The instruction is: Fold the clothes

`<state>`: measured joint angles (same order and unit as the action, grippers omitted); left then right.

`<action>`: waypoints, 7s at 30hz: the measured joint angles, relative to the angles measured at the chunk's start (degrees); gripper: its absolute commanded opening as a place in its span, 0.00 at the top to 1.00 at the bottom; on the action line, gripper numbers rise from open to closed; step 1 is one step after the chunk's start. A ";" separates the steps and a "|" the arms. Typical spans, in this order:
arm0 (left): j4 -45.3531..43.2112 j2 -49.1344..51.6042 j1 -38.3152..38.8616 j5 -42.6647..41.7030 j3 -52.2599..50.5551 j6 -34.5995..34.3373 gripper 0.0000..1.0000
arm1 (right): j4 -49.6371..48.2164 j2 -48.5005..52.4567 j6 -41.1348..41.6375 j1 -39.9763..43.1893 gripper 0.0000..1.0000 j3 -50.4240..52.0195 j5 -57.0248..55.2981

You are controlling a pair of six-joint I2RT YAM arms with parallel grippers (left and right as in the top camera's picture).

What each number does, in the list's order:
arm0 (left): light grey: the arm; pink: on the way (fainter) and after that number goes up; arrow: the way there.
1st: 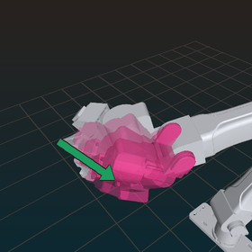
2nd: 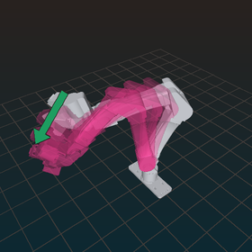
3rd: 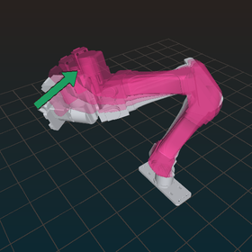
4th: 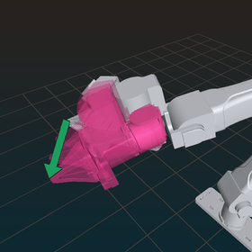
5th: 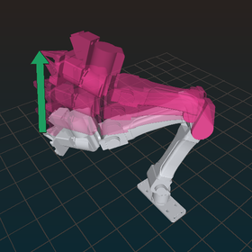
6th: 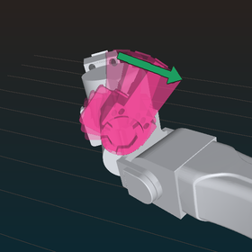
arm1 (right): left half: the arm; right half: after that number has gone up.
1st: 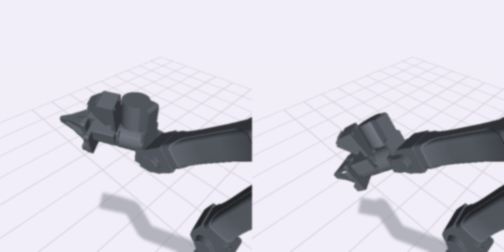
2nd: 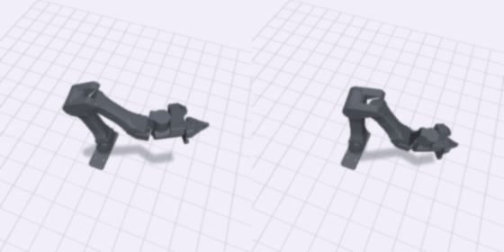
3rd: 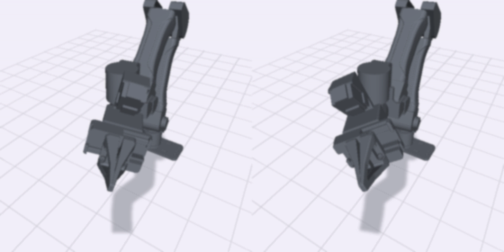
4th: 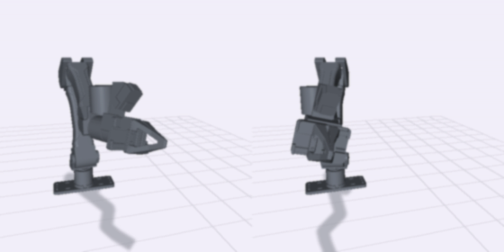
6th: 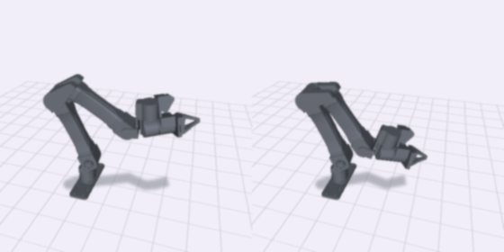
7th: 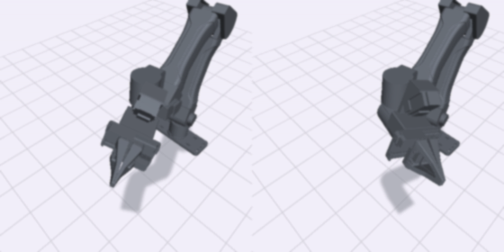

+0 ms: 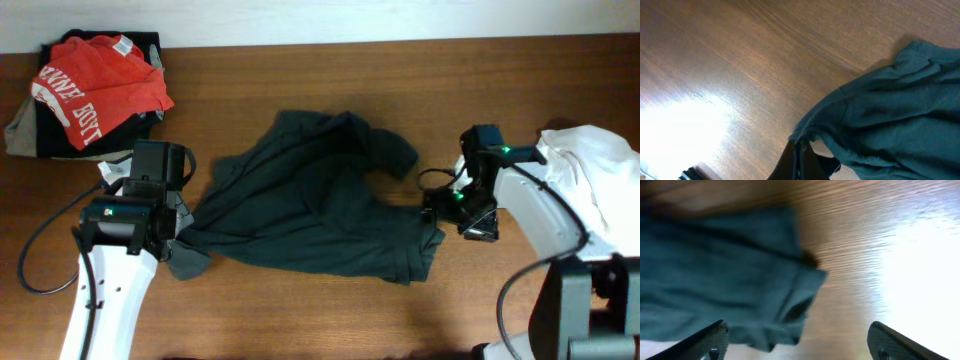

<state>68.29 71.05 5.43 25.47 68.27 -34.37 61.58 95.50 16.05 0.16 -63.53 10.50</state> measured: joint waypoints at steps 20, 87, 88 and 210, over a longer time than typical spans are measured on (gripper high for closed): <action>-0.04 0.00 0.00 -1.25 0.00 0.00 0.99 | -12.81 5.92 0.59 1.62 0.94 7.52 4.42; -2.10 0.48 0.00 -6.67 -1.38 -0.20 0.98 | -30.38 15.89 2.40 -9.73 0.80 -8.13 -4.85; -2.10 0.50 0.00 -6.67 -1.38 -0.20 0.98 | -30.38 15.89 2.58 -9.73 0.96 -8.13 -4.85; -9.88 49.03 -3.93 -24.96 15.10 17.03 0.96 | 5.66 16.85 1.99 3.50 0.96 -13.49 -3.02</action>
<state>58.41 120.07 1.50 0.51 83.37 -17.34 67.24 112.36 18.04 3.66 -77.01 7.49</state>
